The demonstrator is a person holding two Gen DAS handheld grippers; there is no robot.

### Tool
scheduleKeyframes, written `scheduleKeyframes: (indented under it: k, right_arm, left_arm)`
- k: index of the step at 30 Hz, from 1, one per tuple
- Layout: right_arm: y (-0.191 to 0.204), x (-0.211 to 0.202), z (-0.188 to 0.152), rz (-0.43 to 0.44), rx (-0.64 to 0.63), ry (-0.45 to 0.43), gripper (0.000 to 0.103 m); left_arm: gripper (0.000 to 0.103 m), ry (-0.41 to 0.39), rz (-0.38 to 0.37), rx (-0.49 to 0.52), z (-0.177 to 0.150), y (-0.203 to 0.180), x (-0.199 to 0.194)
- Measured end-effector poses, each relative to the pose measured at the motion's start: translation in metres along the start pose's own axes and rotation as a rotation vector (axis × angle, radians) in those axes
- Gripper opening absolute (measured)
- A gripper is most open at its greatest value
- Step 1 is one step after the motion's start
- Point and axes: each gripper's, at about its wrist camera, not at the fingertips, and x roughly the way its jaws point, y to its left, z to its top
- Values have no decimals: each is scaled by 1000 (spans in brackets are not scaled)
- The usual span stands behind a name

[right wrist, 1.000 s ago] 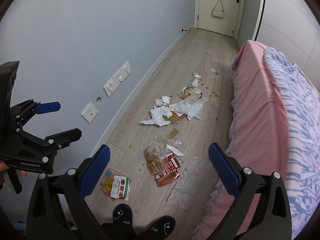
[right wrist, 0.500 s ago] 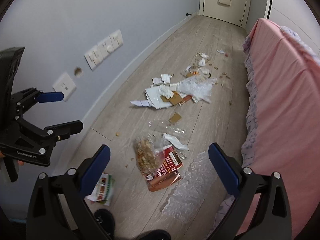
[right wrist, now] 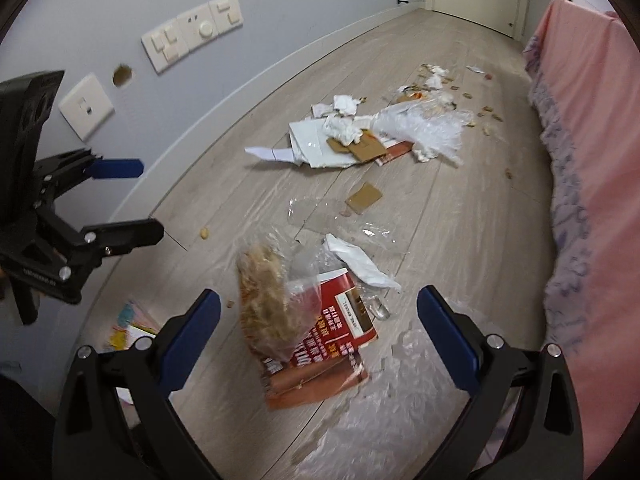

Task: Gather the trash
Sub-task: 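Lower the right tool toward the clear plastic bag of food scraps, then close the right tool on the clear plastic bag and lift it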

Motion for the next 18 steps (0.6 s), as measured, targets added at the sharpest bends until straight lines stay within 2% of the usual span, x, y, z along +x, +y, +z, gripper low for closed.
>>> scheduleKeyframes:
  k: [4, 6, 11, 16, 18]
  right_arm:
    - [-8, 44, -13, 43, -16, -12, 96]
    - [-10, 63, -19, 66, -18, -17, 96]
    - [-5, 101, -31, 116, -42, -41, 96]
    - [2, 131, -42, 140, -83, -32, 96]
    - [7, 138, -44, 148, -106, -30, 96]
  left_arm:
    - [86, 9, -30, 31, -15, 8, 51]
    - [84, 12, -43, 40, -22, 12, 70]
    - [83, 2, -68, 33, -39, 21, 112]
    - [83, 3, -100, 44, -45, 28, 136]
    - [78, 14, -110, 69, -47, 28, 145]
